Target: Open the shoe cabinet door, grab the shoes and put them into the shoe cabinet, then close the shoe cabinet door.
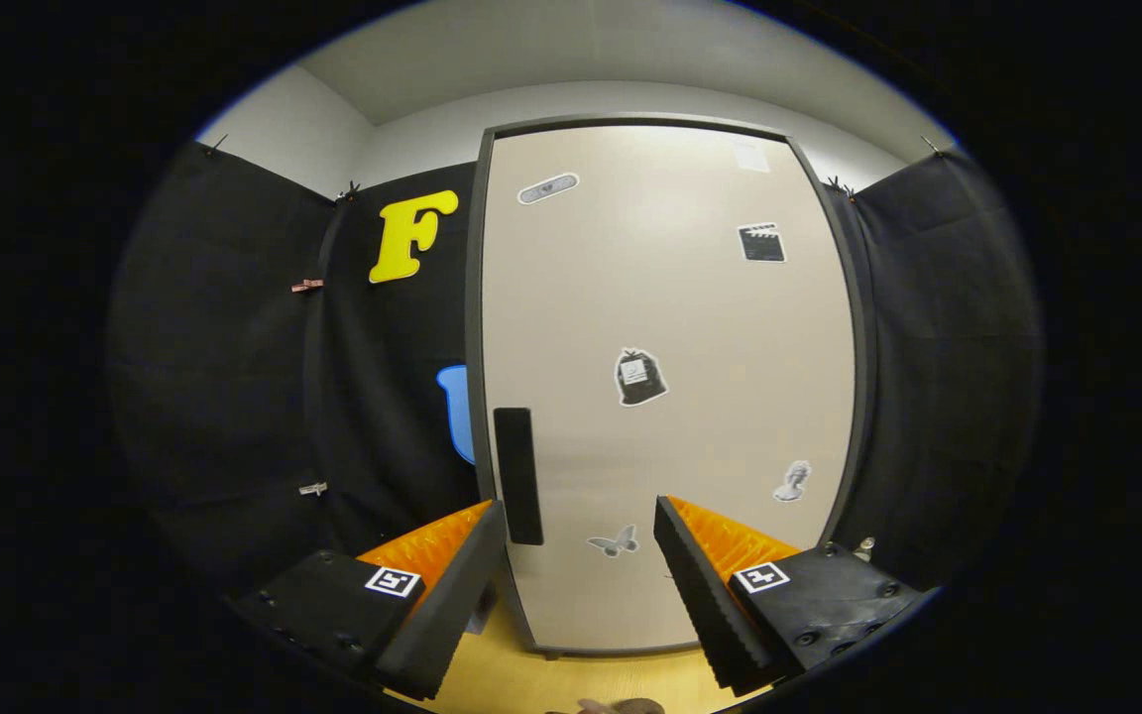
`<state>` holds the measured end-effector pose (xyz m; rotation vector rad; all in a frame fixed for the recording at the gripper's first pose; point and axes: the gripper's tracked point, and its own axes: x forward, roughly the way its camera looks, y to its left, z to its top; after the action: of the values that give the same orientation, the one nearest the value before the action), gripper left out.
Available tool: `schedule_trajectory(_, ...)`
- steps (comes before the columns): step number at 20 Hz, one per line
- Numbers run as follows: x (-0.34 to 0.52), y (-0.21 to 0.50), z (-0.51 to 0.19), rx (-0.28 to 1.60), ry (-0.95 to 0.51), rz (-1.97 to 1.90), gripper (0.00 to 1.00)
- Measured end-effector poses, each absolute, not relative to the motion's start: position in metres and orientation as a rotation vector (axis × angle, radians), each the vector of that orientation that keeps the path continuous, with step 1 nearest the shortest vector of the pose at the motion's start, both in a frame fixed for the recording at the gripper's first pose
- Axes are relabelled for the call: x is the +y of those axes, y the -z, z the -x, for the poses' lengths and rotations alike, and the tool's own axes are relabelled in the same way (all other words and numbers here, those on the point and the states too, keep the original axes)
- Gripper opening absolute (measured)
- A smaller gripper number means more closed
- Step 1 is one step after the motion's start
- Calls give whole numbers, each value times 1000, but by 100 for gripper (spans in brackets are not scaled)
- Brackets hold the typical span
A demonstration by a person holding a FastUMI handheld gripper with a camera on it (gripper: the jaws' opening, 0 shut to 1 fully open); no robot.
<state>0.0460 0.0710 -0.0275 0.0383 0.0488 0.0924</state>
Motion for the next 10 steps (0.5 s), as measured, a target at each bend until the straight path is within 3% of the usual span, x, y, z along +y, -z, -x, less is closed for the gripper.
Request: schedule_trajectory(10,113,46,-113,40,-58,-40,98)
